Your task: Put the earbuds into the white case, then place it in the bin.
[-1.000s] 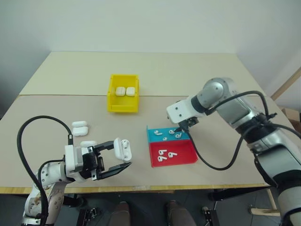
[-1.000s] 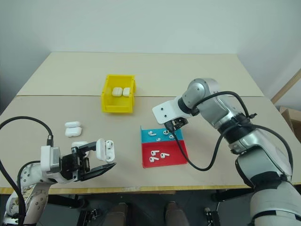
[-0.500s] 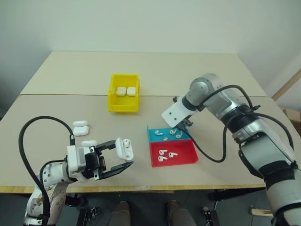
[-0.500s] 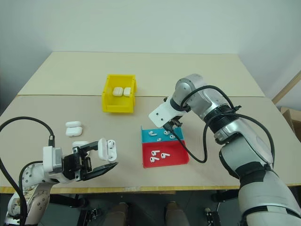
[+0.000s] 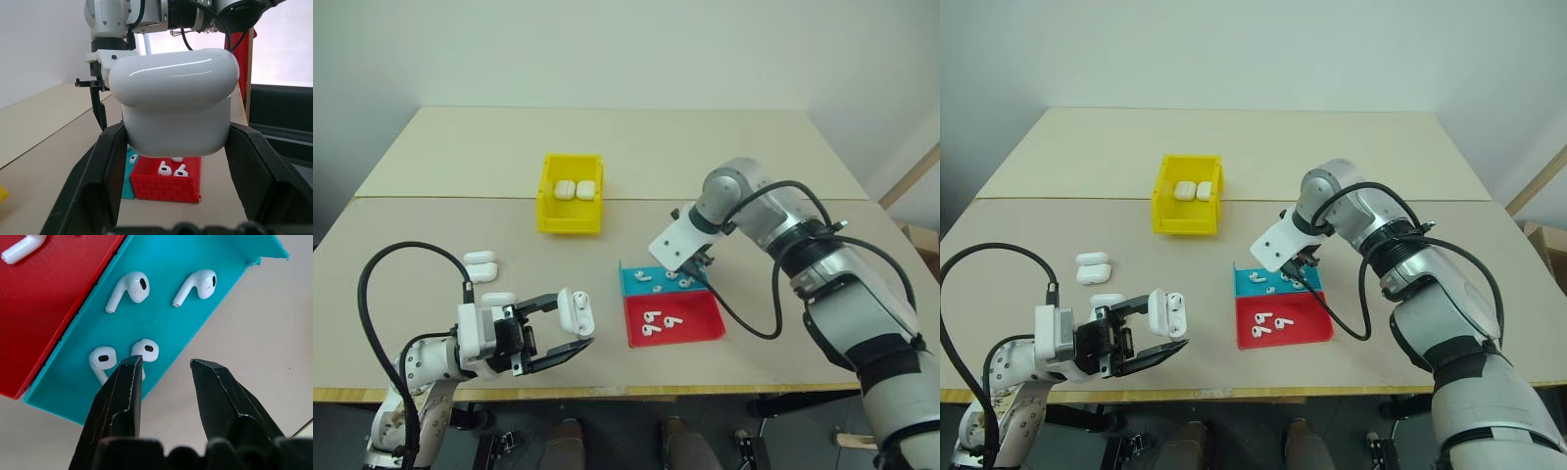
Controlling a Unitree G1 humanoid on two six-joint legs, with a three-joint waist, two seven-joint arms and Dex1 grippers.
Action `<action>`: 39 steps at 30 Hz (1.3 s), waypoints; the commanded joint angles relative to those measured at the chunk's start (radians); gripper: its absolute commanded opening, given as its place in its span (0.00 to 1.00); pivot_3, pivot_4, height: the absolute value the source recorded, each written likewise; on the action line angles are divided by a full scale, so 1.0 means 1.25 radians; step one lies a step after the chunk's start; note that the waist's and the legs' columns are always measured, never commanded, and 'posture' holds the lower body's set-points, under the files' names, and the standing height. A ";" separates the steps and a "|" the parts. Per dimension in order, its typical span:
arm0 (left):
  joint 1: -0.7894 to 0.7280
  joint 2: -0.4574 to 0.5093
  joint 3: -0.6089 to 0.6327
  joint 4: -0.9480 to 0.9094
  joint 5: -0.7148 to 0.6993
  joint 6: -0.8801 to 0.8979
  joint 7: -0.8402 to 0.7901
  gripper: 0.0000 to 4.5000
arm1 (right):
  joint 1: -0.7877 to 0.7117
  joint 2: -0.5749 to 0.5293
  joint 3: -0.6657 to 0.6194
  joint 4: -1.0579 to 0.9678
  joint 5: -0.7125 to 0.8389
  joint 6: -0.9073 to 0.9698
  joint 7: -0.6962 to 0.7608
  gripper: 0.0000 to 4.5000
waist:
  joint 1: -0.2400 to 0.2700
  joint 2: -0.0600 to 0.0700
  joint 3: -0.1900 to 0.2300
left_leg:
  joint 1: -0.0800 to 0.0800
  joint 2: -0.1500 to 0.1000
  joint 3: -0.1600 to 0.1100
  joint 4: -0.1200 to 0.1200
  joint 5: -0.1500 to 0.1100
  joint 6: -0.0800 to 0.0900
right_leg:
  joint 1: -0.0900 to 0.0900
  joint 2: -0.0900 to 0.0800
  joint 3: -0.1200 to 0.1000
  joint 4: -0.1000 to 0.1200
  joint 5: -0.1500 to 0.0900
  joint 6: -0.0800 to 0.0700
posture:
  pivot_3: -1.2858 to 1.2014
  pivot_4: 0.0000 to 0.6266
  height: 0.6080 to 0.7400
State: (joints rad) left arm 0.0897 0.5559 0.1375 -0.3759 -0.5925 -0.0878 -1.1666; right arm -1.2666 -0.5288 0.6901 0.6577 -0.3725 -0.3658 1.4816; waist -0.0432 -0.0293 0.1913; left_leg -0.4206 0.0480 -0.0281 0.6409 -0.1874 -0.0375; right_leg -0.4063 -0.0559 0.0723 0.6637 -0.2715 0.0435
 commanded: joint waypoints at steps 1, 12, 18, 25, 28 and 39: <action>-0.005 0.004 0.007 -0.019 -0.009 -0.019 -0.001 0.61 | -0.009 0.003 -0.018 0.003 -0.008 -0.018 0.001 0.44 | 0.000 0.000 0.000 | 0.000 0.000 0.000 0.000 0.000 0.000 | 0.000 0.000 0.000 0.000 0.000 0.000 | 0.52 0.24 1.00; -0.021 0.002 0.000 -0.022 0.000 -0.017 0.008 0.61 | 0.003 0.020 -0.012 0.039 -0.039 -0.034 -0.024 0.44 | -0.001 0.000 0.000 | 0.000 0.000 0.000 0.000 0.000 0.000 | 0.000 0.000 0.000 0.000 0.000 0.000 | 0.52 0.24 1.00; -0.019 0.003 0.000 -0.024 0.000 -0.017 0.012 0.61 | 0.009 0.030 -0.012 0.052 -0.049 -0.041 -0.027 0.44 | -0.001 0.000 0.000 | 0.000 0.000 0.000 0.000 0.000 0.000 | 0.000 0.000 0.000 0.000 0.000 0.000 | 0.52 0.24 1.00; -0.018 0.001 -0.003 -0.023 0.004 -0.020 0.015 0.61 | 0.005 0.039 -0.012 0.090 -0.069 -0.057 -0.046 0.44 | -0.001 0.000 0.000 | 0.000 0.000 0.000 0.000 0.000 0.000 | 0.000 0.000 0.000 0.000 0.000 0.000 | 0.52 0.24 1.00; -0.018 0.003 -0.003 -0.021 0.005 -0.021 0.013 0.61 | 0.003 0.048 -0.013 0.105 -0.073 -0.057 -0.054 0.44 | -0.001 0.000 0.000 | 0.000 0.000 0.000 0.000 0.000 0.000 | 0.000 0.000 0.000 0.000 0.000 0.000 | 0.52 0.24 1.00; -0.024 0.007 -0.001 -0.016 0.007 -0.019 0.011 0.61 | -0.005 0.058 -0.013 0.127 -0.088 -0.070 -0.071 0.44 | -0.002 0.000 0.000 | 0.001 0.000 0.000 0.000 0.000 0.000 | 0.001 0.000 0.000 0.001 0.000 0.000 | 0.52 0.24 1.00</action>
State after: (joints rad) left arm 0.0715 0.5586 0.1331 -0.3759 -0.5812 -0.0891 -1.1527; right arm -1.2491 -0.4569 0.6902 0.8151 -0.4719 -0.4353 1.4010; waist -0.0451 -0.0289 0.1916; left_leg -0.4193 0.0479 -0.0282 0.6409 -0.1874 -0.0375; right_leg -0.4054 -0.0558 0.0723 0.6645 -0.2712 0.0431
